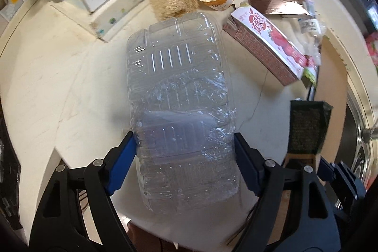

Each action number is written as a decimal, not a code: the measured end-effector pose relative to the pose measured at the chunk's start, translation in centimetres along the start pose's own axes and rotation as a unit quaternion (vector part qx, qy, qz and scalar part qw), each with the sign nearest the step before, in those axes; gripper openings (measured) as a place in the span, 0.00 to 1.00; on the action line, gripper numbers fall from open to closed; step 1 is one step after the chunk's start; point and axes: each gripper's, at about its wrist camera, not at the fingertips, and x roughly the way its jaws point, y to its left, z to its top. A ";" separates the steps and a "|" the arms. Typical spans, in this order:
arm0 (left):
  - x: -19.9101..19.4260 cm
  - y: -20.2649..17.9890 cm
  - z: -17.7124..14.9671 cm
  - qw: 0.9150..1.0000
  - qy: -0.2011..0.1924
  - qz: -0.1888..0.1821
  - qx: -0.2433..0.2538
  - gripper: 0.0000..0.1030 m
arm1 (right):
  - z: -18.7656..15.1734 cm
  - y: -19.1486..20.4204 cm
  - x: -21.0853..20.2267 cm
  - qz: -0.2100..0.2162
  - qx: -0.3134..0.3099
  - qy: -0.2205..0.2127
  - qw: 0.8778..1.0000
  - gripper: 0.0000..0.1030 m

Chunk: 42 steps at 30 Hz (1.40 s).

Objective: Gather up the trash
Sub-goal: 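Carry the clamshell and milk pouch down over the trash bin with both grippers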

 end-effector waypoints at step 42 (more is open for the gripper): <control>13.2 23.2 -33.3 0.968 0.124 -0.072 0.205 0.76 | -40.2 19.3 17.3 -0.065 0.124 0.157 0.978 0.31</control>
